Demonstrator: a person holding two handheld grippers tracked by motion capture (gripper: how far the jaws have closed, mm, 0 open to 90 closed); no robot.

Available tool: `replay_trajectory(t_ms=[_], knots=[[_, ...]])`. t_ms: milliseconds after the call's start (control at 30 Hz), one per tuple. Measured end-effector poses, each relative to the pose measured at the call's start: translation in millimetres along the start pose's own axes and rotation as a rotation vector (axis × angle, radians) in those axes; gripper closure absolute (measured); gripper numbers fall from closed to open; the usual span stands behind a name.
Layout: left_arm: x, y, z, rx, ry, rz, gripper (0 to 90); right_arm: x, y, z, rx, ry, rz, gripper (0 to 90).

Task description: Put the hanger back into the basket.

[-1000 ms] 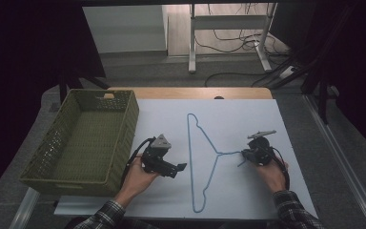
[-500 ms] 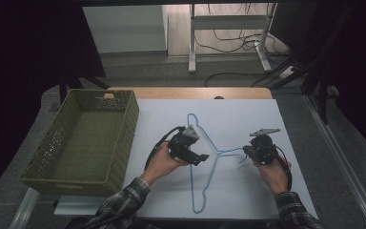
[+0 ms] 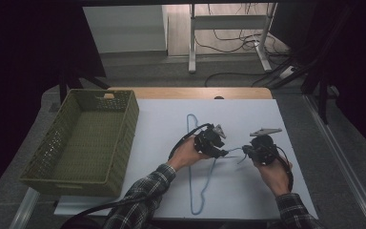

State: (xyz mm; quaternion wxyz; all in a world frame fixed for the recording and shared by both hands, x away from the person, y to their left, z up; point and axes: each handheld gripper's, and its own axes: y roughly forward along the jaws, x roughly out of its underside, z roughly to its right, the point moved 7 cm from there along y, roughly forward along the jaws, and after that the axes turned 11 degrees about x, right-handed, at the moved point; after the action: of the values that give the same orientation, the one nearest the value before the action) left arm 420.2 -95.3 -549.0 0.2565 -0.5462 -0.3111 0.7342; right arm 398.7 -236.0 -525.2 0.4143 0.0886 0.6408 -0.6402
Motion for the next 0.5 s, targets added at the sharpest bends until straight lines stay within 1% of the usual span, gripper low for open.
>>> replay_trajectory(t_ms=[33, 100, 133, 167, 200, 233, 267, 333, 367, 400, 433, 500], knots=[[-0.3, 1.3, -0.7, 0.012, 0.008, -0.007, 60.8, -0.3, -0.3, -0.6, 0.0, 0.0, 0.003, 86.3], [-0.8, 4.4, -1.5, 0.025, 0.009, -0.012, 64.9, -0.5, -1.2, -2.1, -0.006, 0.003, 0.002, 86.3], [-0.8, 5.7, -1.7, 0.043, 0.013, -0.021, 66.7, -0.7, -1.5, -2.6, -0.007, 0.003, 0.002, 86.3], [-1.0, 8.0, -1.3, 0.046, 0.011, -0.023, 68.1, -1.0, -1.8, -3.1, -0.01, 0.003, 0.003, 86.4], [-0.8, 9.4, -2.0, 0.041, 0.021, -0.034, 69.2, -1.3, -2.2, -3.7, -0.012, 0.003, 0.005, 86.4], [-0.8, 11.0, -1.4, 0.056, 0.022, -0.037, 70.5, -1.6, -2.6, -4.2, -0.014, 0.004, 0.005, 86.3], [0.0, 11.2, -1.7, 0.065, 0.037, -0.057, 72.3, -1.8, -3.0, -4.6, -0.014, 0.003, 0.006, 86.3], [0.1, 12.1, -2.3, 0.062, 0.052, -0.067, 77.4, -2.2, -3.7, -5.5, -0.018, 0.003, 0.008, 86.3], [-0.2, 11.8, -2.4, 0.07, 0.054, -0.065, 80.8, -2.1, -3.8, -6.0, -0.021, 0.003, 0.005, 86.3], [-0.2, 10.9, -2.5, 0.075, 0.064, -0.071, 81.8, -1.9, -3.5, -6.3, -0.02, 0.001, 0.008, 86.3], [-0.1, 10.1, -2.3, 0.072, 0.086, -0.082, 83.0, -2.0, -3.7, -6.7, -0.023, 0.002, 0.009, 86.3], [-0.9, 8.5, -0.3, 0.071, 0.112, -0.098, 85.0, -3.1, -4.2, -7.1, -0.025, 0.006, 0.015, 85.6]])
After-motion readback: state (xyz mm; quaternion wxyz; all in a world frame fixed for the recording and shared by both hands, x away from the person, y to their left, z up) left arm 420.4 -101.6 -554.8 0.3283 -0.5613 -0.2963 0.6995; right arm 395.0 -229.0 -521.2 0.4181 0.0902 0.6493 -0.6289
